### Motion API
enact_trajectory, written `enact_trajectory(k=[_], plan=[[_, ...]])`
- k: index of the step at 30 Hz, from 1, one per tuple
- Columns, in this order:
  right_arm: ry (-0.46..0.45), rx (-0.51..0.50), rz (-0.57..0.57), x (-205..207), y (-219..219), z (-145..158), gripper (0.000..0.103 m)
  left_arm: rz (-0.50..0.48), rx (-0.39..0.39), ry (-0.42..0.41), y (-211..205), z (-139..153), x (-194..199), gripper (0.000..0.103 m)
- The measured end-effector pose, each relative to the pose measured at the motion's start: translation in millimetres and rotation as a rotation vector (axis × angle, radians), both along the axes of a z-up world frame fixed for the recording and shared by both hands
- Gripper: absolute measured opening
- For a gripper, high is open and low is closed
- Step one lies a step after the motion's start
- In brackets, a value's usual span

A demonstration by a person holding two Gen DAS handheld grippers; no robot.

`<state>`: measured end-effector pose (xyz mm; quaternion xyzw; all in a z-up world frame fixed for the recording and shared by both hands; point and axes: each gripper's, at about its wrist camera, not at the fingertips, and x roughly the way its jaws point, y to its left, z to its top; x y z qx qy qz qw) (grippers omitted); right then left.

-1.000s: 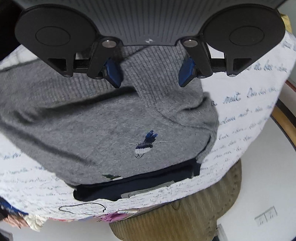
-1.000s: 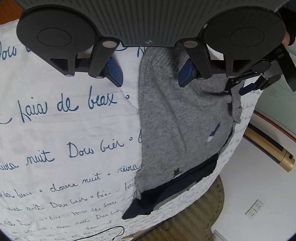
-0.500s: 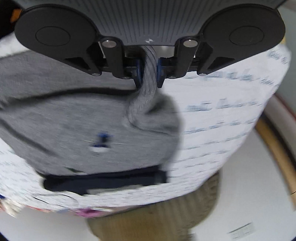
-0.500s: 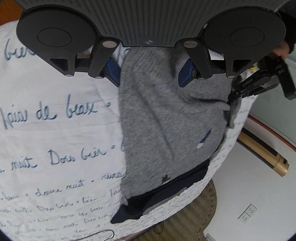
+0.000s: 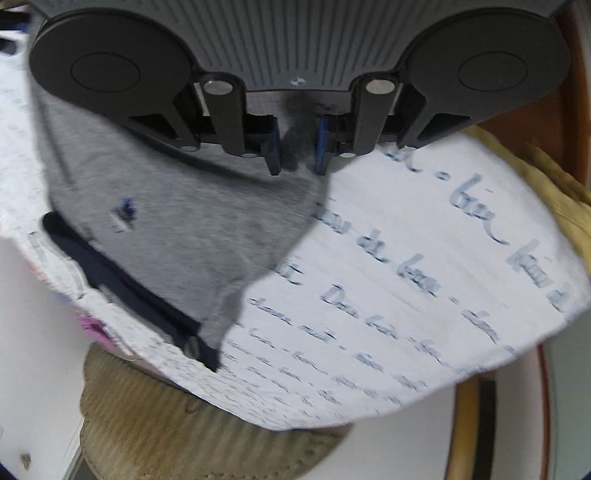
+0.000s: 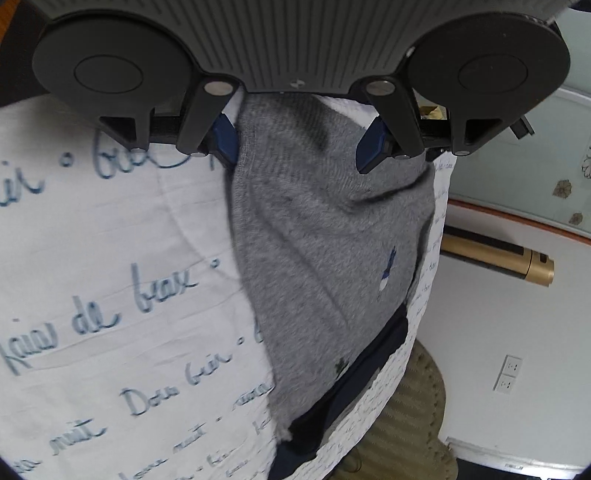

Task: Fold small clothes
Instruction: 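Grasp the grey hem with the left gripper and lift it toward the collar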

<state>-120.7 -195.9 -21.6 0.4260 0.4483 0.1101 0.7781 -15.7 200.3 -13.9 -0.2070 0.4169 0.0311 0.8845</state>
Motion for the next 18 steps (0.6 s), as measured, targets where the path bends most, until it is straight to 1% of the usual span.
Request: enact_trajectory(k=[1,3,7,9,10,11,13,14,16,18], plan=[[0.001,0.004,0.001,1.6,0.6,0.0,0.071,-0.015,-0.028,0.001,1.1,-0.9,1.6,0.043],[-0.003,0.014,-0.004,3.9,1.3,-0.6,0.071,-0.031,-0.050,-0.001,-1.5,-1.4,5.1,0.052],[-0.017,0.018,-0.009,3.8,1.9,-2.1,0.069,-0.057,0.010,0.008,-10.0,-0.8,10.2,0.054],[-0.013,0.023,-0.015,2.7,-0.2,-2.1,0.068,-0.042,0.045,-0.008,-7.8,3.7,9.2,0.054],[-0.014,0.027,-0.016,1.6,-1.3,-2.0,0.068,-0.018,0.066,-0.013,-5.8,5.1,8.6,0.054],[-0.013,0.030,-0.017,1.2,-2.2,-2.5,0.068,-0.005,0.068,-0.013,-2.7,4.8,9.0,0.054],[-0.014,0.031,-0.015,1.4,-2.7,-3.3,0.068,-0.008,0.023,0.003,2.0,0.3,10.9,0.054],[-0.015,0.034,-0.015,1.8,-2.8,-4.1,0.068,-0.018,0.010,0.002,1.4,-0.9,10.7,0.054],[-0.020,0.041,-0.018,2.2,-2.9,-4.8,0.070,-0.071,-0.006,-0.005,-4.5,-2.1,10.5,0.053],[-0.026,0.063,-0.023,2.3,-2.9,-5.9,0.071,-0.092,0.001,-0.005,-9.4,-3.0,10.6,0.053]])
